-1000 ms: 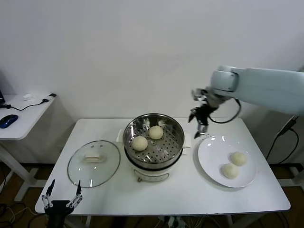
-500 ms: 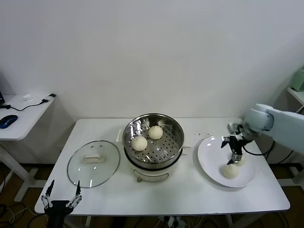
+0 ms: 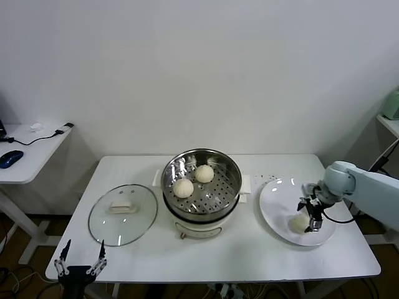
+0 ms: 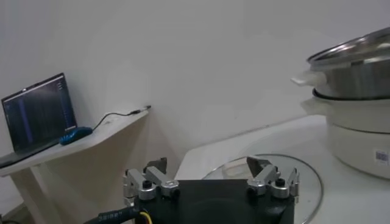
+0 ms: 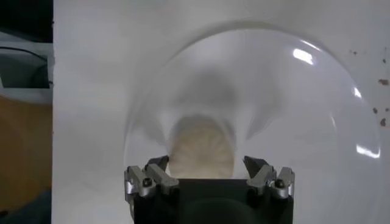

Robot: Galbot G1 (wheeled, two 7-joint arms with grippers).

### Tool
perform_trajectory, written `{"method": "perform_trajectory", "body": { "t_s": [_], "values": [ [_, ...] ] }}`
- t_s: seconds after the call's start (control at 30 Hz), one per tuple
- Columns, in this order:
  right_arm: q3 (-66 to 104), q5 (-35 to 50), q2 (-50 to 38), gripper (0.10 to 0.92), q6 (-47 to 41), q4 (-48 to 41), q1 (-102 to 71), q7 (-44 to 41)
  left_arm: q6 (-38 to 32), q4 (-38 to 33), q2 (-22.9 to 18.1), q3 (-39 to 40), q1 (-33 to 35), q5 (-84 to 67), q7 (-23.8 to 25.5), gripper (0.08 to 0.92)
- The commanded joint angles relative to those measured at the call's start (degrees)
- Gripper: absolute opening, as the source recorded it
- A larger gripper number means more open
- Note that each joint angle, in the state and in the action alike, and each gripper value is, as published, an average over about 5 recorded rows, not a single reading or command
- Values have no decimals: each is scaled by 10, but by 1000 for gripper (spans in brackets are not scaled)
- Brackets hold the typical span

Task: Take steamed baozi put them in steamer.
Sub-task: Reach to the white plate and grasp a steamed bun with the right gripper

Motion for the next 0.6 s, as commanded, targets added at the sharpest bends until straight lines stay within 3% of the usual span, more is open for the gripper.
{"method": "perform_trajectory", "body": {
  "t_s": [0.03,0.13,0.4,0.6],
  "values": [
    [36,-22,17,823,2,-32,-45,-1,1,2,0,0,-1,1,-1,823],
    [33,-21,18,797,1,-32,-40,-6,2,2,0,0,-2,1,-1,823],
    [22,-14,16,618,1,-28,-26,-13,2,2,1,0,-4,2,-1,823],
    [3,-1,13,564,3,-20,3,-14,1,1,1,1,-3,2,-1,823]
  ]
}}
